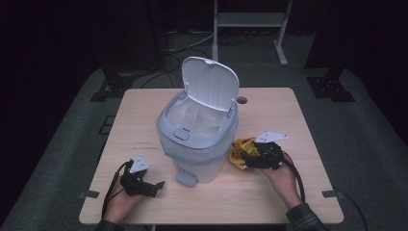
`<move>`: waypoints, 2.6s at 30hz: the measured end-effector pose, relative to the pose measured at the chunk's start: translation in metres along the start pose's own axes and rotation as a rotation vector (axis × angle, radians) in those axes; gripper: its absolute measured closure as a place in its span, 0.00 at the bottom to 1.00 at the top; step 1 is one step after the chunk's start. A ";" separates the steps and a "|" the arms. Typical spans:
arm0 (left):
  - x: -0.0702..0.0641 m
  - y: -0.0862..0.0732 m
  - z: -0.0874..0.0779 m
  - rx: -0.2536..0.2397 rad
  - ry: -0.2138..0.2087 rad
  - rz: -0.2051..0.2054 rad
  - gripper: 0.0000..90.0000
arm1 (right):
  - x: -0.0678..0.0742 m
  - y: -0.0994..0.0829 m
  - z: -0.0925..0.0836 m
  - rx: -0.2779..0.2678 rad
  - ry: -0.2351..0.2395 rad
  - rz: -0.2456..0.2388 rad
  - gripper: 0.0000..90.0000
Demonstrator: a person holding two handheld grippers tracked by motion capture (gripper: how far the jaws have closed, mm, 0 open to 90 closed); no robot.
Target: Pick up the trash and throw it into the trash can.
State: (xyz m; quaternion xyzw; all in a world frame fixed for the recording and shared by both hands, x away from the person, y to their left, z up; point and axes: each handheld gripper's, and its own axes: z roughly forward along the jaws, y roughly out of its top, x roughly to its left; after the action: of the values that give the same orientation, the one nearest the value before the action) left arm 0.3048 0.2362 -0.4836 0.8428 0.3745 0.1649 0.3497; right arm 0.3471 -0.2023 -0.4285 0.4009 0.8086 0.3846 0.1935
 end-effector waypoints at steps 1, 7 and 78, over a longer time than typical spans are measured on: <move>0.000 0.000 0.000 0.000 0.000 0.000 0.00 | -0.002 0.000 0.005 0.003 -0.022 0.001 0.39; 0.000 0.000 0.000 0.000 0.000 0.000 0.00 | -0.012 -0.001 0.012 -0.012 -0.061 0.014 0.56; 0.000 0.000 0.000 -0.003 0.000 -0.001 0.00 | -0.039 0.069 -0.147 -0.312 0.253 -0.079 0.96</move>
State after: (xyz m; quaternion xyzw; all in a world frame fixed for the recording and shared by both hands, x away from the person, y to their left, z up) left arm 0.3048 0.2361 -0.4838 0.8421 0.3746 0.1654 0.3509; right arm 0.3139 -0.2758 -0.2820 0.2826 0.7721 0.5447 0.1649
